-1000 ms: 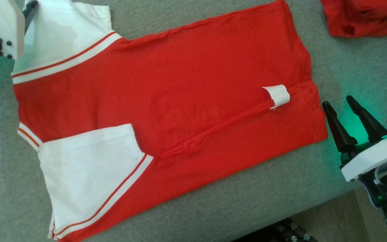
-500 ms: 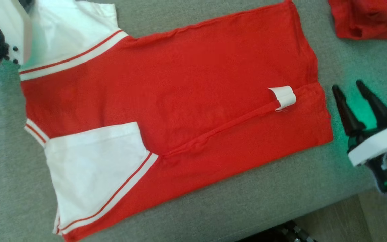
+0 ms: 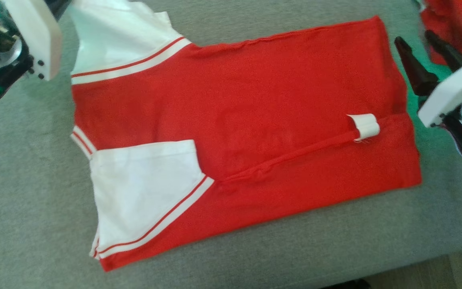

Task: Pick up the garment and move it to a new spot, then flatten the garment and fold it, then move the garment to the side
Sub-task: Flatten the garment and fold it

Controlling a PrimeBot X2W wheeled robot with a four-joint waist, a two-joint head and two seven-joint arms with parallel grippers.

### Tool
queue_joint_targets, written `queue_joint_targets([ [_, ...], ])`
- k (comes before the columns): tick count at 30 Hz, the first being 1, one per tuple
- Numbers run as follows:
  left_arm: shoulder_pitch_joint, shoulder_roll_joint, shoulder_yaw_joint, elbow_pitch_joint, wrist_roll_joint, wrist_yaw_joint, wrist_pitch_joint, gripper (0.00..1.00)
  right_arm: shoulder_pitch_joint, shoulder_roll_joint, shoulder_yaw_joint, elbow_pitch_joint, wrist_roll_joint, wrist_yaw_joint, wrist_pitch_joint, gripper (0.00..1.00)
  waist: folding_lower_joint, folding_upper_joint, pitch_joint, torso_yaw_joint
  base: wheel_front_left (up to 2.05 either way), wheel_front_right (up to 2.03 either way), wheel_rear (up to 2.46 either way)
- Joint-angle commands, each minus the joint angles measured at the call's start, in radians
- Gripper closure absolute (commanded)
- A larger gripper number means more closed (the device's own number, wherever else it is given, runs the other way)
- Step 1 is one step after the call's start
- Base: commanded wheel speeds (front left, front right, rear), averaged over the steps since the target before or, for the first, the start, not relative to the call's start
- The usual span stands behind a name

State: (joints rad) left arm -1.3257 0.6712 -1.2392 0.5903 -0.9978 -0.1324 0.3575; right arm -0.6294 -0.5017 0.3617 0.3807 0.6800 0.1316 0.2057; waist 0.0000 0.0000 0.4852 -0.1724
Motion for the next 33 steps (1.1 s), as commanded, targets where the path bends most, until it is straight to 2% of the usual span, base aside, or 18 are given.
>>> queue_joint_targets([
  [1,-0.063,0.041,0.030,-0.022,-0.006,0.002,-0.011,1.00,-0.008,-0.006,0.015,0.004,-0.012,-0.001,0.006,0.00,0.0000,0.0000,-0.001,0.018,0.00,0.00,0.00],
  [7,-0.096,0.053,-0.007,-0.065,-0.017,0.002,-0.027,1.00,-0.123,0.011,0.088,0.169,-0.063,-0.001,-0.005,0.00,0.0000,0.0000,0.009,0.049,0.00,0.00,0.00],
  [13,-0.108,0.054,-0.028,-0.084,-0.025,0.002,-0.039,1.00,-0.209,0.027,0.163,0.301,-0.077,-0.001,-0.028,0.07,0.0000,0.0000,0.015,0.068,0.00,0.00,0.00],
  [15,-0.109,0.053,-0.031,-0.088,-0.024,0.002,-0.041,1.00,-0.225,0.026,0.186,0.327,-0.076,-0.001,-0.034,0.20,0.0000,0.0000,0.014,0.071,0.00,0.00,0.00],
  [16,-0.109,0.052,-0.033,-0.089,-0.024,0.002,-0.041,1.00,-0.232,0.026,0.197,0.338,-0.076,-0.001,-0.038,0.31,0.0000,0.0000,0.013,0.072,0.00,0.00,0.00],
  [17,-0.110,0.052,-0.034,-0.091,-0.023,0.002,-0.042,1.00,-0.239,0.025,0.209,0.346,-0.076,-0.001,-0.042,0.51,0.0000,0.0000,0.012,0.073,0.00,0.00,0.00],
  [19,-0.110,0.052,-0.036,-0.093,-0.022,0.002,-0.045,1.00,-0.249,0.023,0.227,0.360,-0.069,-0.001,-0.055,0.56,0.0000,0.0000,0.009,0.073,0.00,0.00,0.00],
  [23,-0.110,0.053,-0.038,-0.096,-0.019,0.002,-0.055,1.00,-0.264,0.019,0.262,0.380,-0.053,-0.001,-0.077,1.00,0.0000,0.0000,0.003,0.072,0.00,0.00,0.00],
  [29,-0.105,0.048,-0.040,-0.095,0.006,0.002,-0.100,1.00,-0.290,0.013,0.310,0.394,-0.028,-0.001,-0.107,1.00,0.0000,0.0000,-0.013,0.077,0.00,0.00,0.00],
  [33,-0.117,0.043,-0.041,-0.073,0.048,0.002,-0.189,1.00,-0.311,0.008,0.314,0.403,-0.005,-0.001,-0.151,1.00,0.0000,0.0000,-0.029,0.087,0.00,0.00,0.00],
])
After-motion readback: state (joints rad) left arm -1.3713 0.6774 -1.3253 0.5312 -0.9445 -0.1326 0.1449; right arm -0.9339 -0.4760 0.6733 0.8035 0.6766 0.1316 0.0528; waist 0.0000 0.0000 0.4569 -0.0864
